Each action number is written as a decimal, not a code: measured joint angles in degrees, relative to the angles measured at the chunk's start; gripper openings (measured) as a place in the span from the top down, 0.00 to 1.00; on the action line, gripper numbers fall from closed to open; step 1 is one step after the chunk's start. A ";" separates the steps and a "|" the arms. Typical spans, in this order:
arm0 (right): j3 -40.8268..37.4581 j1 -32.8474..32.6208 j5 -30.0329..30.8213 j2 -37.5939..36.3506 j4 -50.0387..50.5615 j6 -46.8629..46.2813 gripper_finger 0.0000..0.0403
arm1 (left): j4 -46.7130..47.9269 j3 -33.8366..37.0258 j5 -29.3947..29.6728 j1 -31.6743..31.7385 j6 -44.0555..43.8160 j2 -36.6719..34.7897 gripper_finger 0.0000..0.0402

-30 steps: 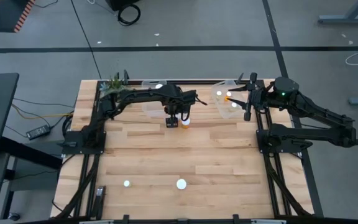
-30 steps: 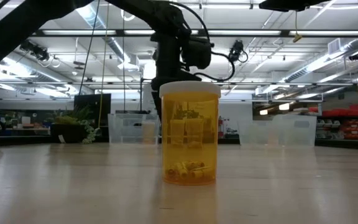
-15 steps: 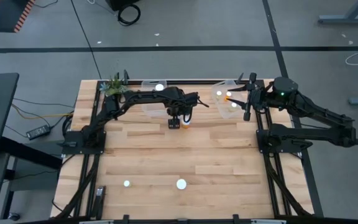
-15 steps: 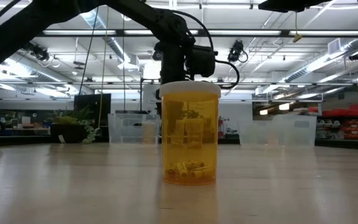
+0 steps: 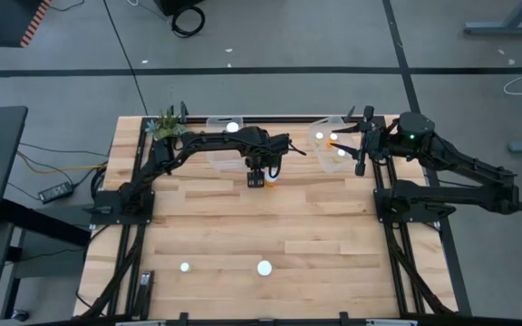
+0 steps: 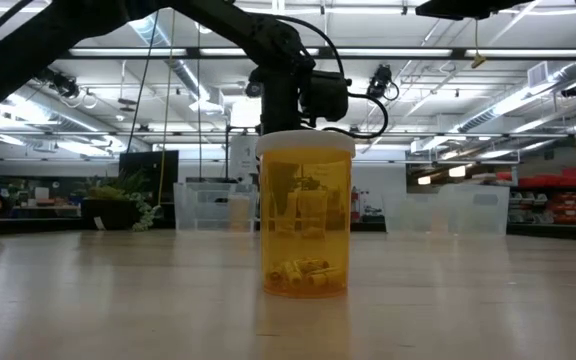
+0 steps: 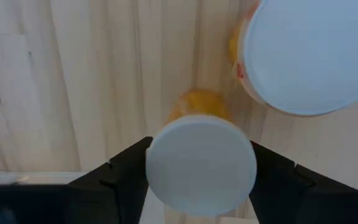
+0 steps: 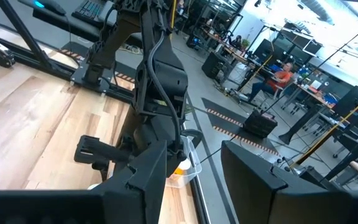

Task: Pick and place medicine bottles into bin by pill shape (circle, oval)
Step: Put the big pill bottle into the left transparent bin

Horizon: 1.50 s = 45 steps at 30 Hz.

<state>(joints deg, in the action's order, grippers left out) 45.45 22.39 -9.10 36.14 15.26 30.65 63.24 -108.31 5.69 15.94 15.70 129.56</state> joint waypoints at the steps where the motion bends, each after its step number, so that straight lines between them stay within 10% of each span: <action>1: 0.00 0.00 0.00 0.00 -0.01 0.00 0.60 | 0.00 0.00 -0.02 0.00 0.00 0.00 0.44; 45: 0.00 0.00 0.00 0.00 0.05 -0.81 0.60 | 26.85 -24.37 9.08 11.82 -11.72 -1.24 0.49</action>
<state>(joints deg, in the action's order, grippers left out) 45.45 22.39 -9.10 36.14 15.31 29.85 90.09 -132.69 14.78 27.77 3.98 128.31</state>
